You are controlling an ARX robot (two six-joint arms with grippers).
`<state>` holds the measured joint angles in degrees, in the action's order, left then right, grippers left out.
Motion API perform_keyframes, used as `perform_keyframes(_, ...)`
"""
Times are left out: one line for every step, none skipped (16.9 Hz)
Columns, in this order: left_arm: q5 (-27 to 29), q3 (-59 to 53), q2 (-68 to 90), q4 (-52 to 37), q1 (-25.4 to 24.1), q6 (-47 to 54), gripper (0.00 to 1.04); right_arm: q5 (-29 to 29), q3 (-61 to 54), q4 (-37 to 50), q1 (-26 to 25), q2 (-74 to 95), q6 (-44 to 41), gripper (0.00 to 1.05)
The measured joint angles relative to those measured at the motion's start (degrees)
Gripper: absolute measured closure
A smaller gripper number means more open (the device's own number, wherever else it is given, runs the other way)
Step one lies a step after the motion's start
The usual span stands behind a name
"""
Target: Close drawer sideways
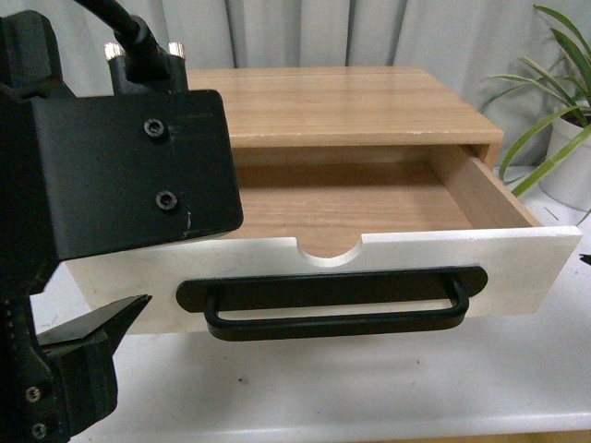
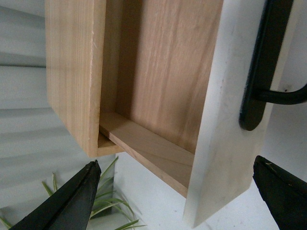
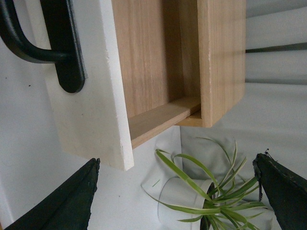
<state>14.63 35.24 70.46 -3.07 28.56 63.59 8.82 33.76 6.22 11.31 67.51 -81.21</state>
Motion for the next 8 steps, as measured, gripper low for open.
perform_keyframes(0.98, 0.0, 0.98, -1.27, -0.2, 1.07, 0.07, -0.02, 0.31, 0.44, -0.04, 1.11, 0.61, 0.06)
perform_keyframes(1.46, 0.09, 1.9, -2.01, -0.28, 1.2, 0.07, -0.17, 0.52, 1.38, -0.04, 2.27, 0.96, 0.06)
perform_keyframes(1.42, 0.44, 2.78, -2.19, -0.35, 0.81, 0.07, -0.44, 0.79, 2.38, -0.04, 3.34, 1.55, 0.06)
perform_keyframes(1.44, 0.63, 3.58, -3.5, -0.42, -0.04, 0.07, -0.48, 1.29, 2.45, -0.04, 4.2, 2.03, 0.06)
perform_keyframes(1.68, 0.83, 4.26, -4.48, -0.74, -0.44, 0.07, -0.48, 1.9, 2.82, -0.04, 4.98, 2.32, 0.06)
perform_keyframes(1.88, 0.92, 4.96, -4.81, -0.92, -0.52, 0.07, -0.48, 2.62, 2.95, -0.07, 5.79, 2.56, 0.06)
perform_keyframes(2.6, 0.92, 5.73, -5.77, -0.92, -0.63, 0.07, -0.39, 3.21, 3.23, -0.13, 6.73, 3.06, 0.06)
perform_keyframes(3.39, 0.92, 6.56, -6.84, -0.92, -0.81, 0.07, -0.39, 3.72, 4.0, -0.22, 8.0, 3.45, 0.06)
